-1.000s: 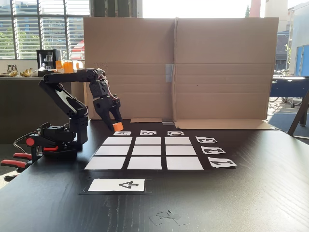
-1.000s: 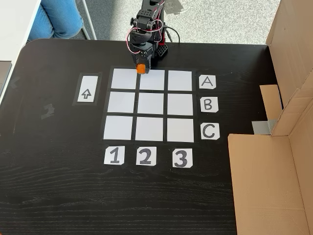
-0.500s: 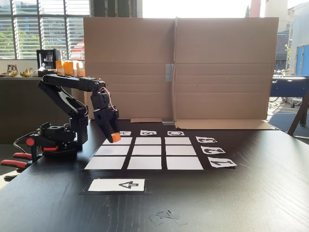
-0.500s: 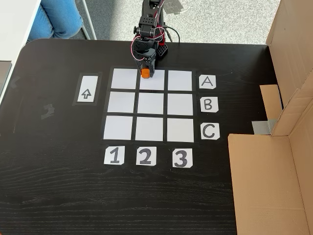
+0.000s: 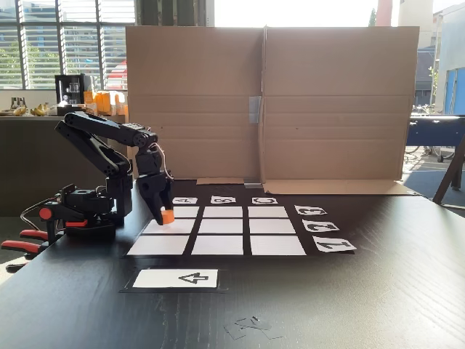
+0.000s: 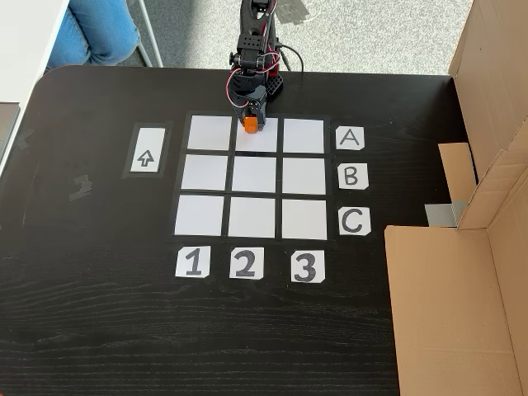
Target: Pick up the round, orange token and place it in the grid on square A2.
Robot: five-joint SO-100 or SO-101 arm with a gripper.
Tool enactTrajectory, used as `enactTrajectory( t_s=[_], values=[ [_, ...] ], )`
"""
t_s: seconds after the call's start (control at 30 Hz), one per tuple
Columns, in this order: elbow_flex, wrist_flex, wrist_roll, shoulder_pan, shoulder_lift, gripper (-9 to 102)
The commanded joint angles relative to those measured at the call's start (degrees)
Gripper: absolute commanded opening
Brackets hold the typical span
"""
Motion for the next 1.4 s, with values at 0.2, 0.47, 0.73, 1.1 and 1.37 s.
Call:
enactTrajectory(
  t_s=[0.2,0.47,0.73,1.1,1.37],
  values=[
    [0.97,-1.67,0.62,0.09,-0.70,7],
    [1.58,-2.81,0.79,0.44,-0.70,25],
    [1.76,-6.15,2.64,0.62,-0.88,25],
    [-5.19,-16.61,16.44,2.11,-1.32,28],
    [-16.44,-25.84,27.60,7.47,-4.04,27]
  ],
)
